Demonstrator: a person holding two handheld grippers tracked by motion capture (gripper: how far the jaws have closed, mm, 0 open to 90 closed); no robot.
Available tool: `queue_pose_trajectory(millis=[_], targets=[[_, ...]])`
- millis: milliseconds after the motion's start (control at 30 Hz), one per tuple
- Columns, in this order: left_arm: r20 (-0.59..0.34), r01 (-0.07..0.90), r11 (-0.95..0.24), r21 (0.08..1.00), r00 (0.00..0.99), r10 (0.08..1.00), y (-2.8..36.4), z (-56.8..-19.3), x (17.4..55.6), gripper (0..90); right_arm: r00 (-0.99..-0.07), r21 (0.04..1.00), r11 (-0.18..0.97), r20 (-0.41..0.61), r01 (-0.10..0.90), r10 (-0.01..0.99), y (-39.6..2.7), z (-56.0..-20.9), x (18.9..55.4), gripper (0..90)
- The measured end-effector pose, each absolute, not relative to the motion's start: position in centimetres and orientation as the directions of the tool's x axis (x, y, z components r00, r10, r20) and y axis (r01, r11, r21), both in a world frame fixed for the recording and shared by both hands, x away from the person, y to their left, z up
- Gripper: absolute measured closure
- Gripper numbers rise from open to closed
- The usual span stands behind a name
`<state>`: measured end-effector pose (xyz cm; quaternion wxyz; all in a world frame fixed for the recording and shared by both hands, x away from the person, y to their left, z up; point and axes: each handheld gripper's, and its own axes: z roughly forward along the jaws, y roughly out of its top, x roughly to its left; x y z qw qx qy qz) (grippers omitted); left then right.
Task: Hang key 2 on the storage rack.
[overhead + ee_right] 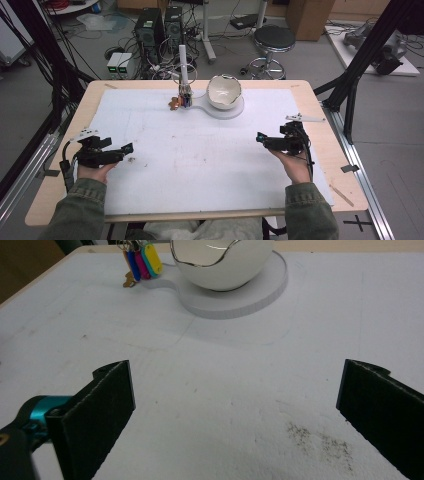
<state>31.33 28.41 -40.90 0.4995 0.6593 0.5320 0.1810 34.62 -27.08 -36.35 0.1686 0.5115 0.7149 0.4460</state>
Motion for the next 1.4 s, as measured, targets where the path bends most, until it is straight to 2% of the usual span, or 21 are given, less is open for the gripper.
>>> queue_pose_trajectory(millis=[600, 800, 1400], targets=[[-0.226, 0.465, 0.050, 0.884, 0.331, 0.916, 28.6, -40.7, 30.5, 1.7, -0.376, 0.856, 0.091, 0.126, 0.509, 0.918, -27.9, -38.4, 32.8, 1.3], [-0.218, 0.455, 0.050, 0.889, 0.324, 0.921, 28.6, -40.7, 30.5, 1.7, -0.364, 0.875, 0.133, 0.053, 0.466, 0.930, -27.7, -39.2, 31.7, 1.2], [-0.192, 0.458, 0.023, 0.889, 0.326, 0.925, 28.5, -40.9, 30.2, 1.7, -0.326, 0.890, 0.115, 0.040, 0.441, 0.944, -28.4, -40.3, 30.7, 1.3]])
